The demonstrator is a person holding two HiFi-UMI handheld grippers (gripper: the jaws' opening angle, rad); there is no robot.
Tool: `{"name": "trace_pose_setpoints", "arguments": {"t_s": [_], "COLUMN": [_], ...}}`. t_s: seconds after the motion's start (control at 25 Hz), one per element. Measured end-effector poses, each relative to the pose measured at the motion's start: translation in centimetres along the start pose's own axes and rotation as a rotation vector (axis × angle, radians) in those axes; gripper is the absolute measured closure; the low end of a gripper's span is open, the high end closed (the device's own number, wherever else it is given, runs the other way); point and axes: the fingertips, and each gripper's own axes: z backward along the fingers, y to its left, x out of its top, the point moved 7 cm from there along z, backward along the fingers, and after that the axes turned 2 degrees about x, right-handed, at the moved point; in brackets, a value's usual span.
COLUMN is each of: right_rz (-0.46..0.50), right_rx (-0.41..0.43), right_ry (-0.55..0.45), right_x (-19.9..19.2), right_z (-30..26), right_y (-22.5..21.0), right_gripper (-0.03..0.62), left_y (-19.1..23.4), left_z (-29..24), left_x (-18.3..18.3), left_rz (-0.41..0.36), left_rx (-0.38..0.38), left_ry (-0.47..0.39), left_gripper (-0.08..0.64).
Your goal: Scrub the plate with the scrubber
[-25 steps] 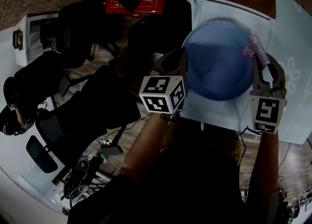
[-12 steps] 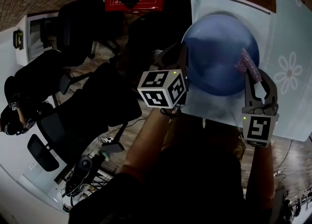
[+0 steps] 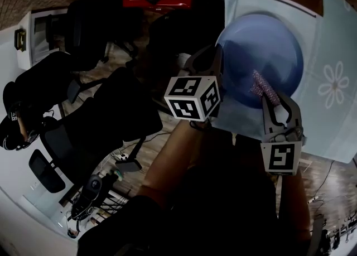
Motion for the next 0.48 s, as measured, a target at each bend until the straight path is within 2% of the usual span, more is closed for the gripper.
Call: {"name": "trace_pose_setpoints", "arguments": {"t_s": [0.16, 0.36, 0.48], "right_rz": [0.002, -0.043, -0.126], "right_rx": [0.043, 0.084, 0.085], "right_ry": [0.006, -0.018, -0.011], "right_x": [0.9, 2.1, 2.4], "right_z": [-1.1, -2.9, -3.9], "right_y": [1.5, 2.4, 2.3], "right_gripper": [0.505, 0.505, 0.505], "left_y": [0.1, 0.2, 0.2], "left_z": [0.0, -0.1, -0.2], "left_x": [-0.2, -0.2, -0.3], "left_rz": [0.003, 0.012, 0.029], "left_rx": [-0.004, 0.0, 0.0], "left_ry": [-0.006, -0.012, -0.014], "left_gripper": [0.526, 0.526, 0.526]}}
